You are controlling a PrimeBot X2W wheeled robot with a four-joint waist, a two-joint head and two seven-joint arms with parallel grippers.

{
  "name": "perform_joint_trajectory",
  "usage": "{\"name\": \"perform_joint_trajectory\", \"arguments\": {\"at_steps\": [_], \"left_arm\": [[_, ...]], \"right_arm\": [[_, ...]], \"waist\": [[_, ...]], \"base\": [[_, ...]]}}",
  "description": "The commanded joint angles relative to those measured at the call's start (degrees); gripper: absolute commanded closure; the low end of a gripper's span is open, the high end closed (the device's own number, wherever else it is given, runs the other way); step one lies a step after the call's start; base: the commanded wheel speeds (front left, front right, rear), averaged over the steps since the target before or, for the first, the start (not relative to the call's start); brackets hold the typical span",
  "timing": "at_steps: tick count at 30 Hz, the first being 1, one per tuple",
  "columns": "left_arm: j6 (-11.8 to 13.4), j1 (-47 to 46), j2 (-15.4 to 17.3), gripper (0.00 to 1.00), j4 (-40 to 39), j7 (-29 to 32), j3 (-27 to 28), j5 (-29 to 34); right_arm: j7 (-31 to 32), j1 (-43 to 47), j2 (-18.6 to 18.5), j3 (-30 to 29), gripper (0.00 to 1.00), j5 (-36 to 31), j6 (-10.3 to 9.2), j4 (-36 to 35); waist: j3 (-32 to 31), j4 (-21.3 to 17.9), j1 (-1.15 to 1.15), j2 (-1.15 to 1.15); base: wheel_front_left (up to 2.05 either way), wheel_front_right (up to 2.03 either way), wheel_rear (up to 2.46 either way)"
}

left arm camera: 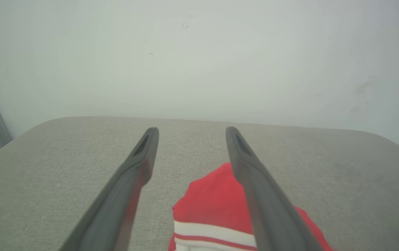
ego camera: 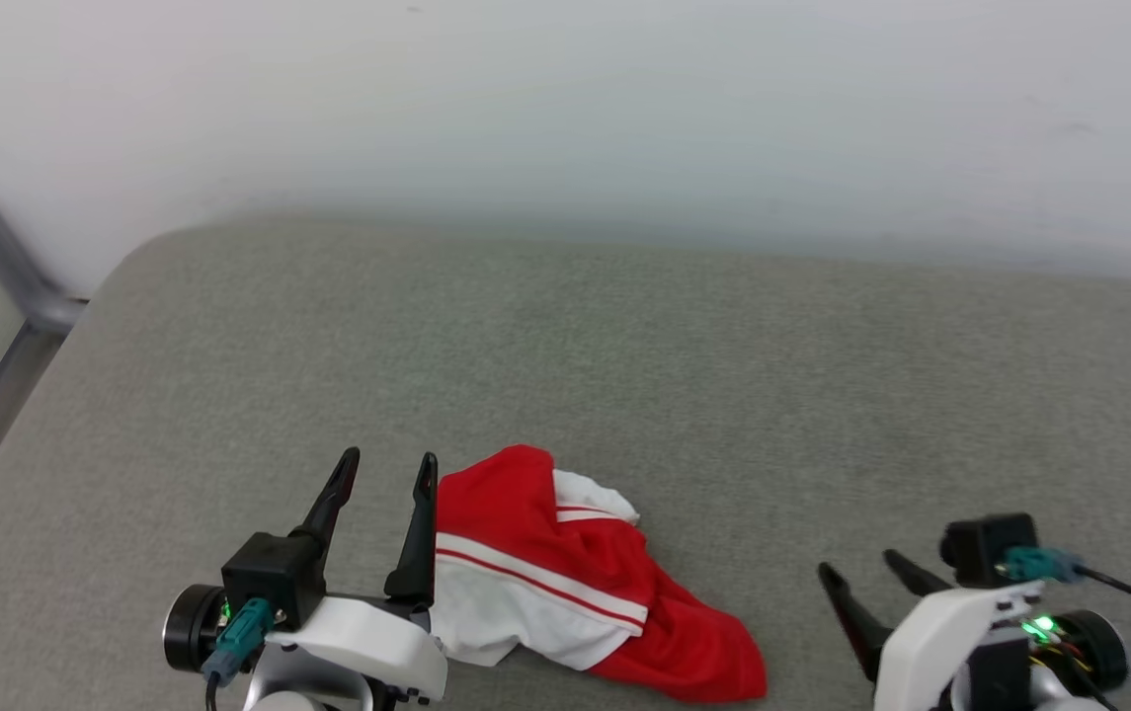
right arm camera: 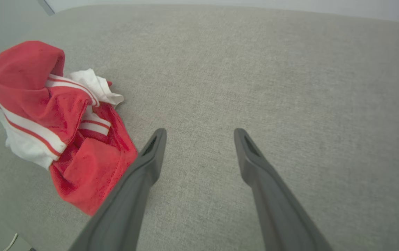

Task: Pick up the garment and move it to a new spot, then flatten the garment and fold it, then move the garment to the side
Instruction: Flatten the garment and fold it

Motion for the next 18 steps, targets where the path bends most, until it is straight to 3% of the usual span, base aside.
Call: {"name": "perform_joint_trajectory", "arguments": {"at_steps": [1, 9, 18], "left_arm": [[-0.3, -0.9, -0.4, 0.0, -0.2, -0.3, 0.2, 0.1], [-1.0, -3.1, -1.7, 0.0, -0.6, -0.4, 1.7, 1.6], [-3.2, -4.9, -4.9, 0.0, 0.4, -0.4, 3.2, 3.3]], "right_arm": [[1.7, -1.9, -1.0, 1.5, 0.0, 1.2, -0.02, 0.8], [11.6, -11.2, -8.4, 14.8, 0.0, 7.7, -0.02, 5.2], [20.0, -19.3, -13.6, 31.4, 0.0, 16.3, -0.02, 13.3]], "waist": [[1.5, 1.9, 0.0, 0.0], [6.3, 6.2, 0.0, 0.0], [10.2, 8.2, 0.0, 0.0]], "base": [[0.0, 0.0, 0.0], [0.0, 0.0, 0.0], [0.0, 0.0, 0.0]]}}
